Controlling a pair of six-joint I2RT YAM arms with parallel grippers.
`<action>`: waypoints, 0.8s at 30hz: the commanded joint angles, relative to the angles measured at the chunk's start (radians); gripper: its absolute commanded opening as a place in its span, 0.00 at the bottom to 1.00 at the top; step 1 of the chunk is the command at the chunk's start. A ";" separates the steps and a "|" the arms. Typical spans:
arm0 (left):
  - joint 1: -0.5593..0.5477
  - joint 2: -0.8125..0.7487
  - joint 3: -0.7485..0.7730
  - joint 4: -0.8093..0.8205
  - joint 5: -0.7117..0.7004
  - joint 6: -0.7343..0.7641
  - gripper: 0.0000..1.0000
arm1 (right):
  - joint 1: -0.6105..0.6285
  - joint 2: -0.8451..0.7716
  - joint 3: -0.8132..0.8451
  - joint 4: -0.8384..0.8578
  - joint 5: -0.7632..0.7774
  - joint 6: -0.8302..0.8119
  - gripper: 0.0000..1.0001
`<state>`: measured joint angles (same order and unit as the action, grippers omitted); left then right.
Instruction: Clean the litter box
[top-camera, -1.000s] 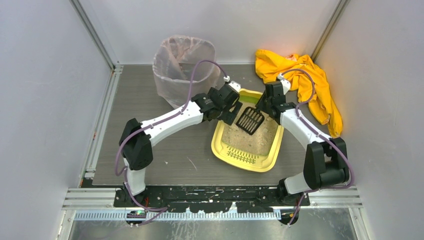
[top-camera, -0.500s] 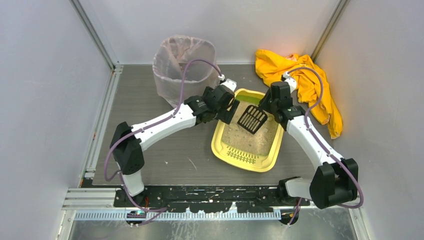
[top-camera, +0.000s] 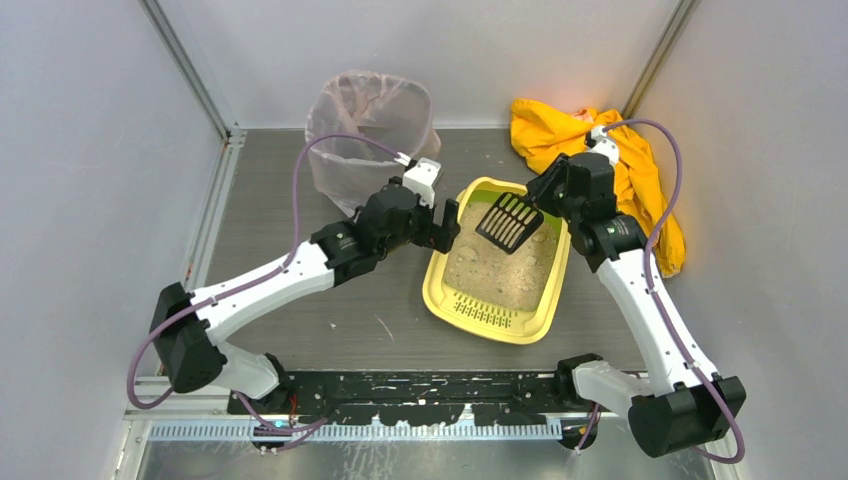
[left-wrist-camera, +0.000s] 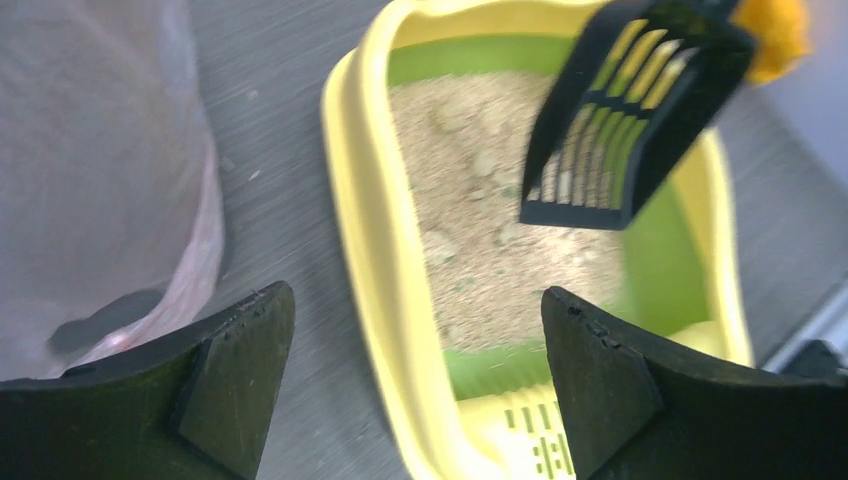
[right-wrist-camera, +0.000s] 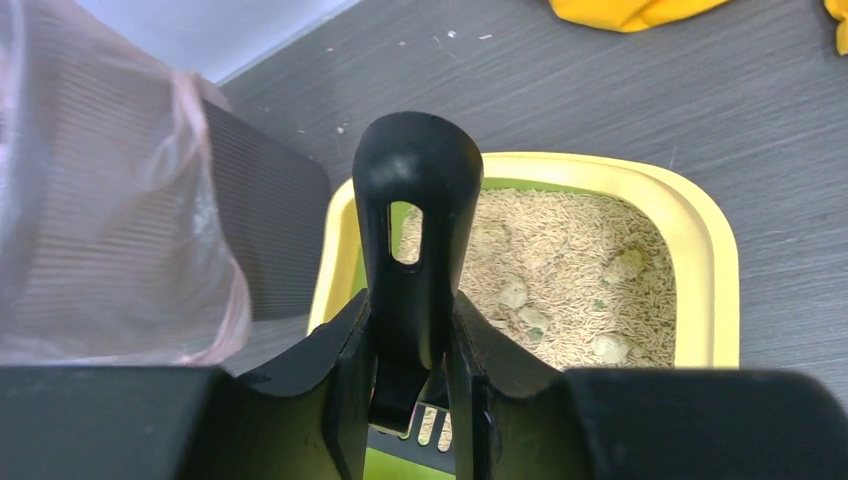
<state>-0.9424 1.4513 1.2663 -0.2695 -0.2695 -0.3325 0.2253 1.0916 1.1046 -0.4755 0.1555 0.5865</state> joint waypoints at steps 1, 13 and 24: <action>0.001 -0.084 -0.135 0.421 0.196 -0.011 0.92 | -0.005 -0.051 0.084 -0.033 -0.065 0.025 0.01; -0.001 -0.042 -0.386 0.998 0.325 -0.299 0.83 | -0.020 -0.116 0.115 0.029 -0.250 0.071 0.01; -0.021 0.119 -0.383 1.188 0.321 -0.422 0.63 | -0.021 -0.199 0.124 0.005 -0.271 0.076 0.01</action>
<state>-0.9497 1.5097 0.8738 0.7555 0.0391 -0.6865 0.2085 0.9360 1.1709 -0.5034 -0.0952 0.6575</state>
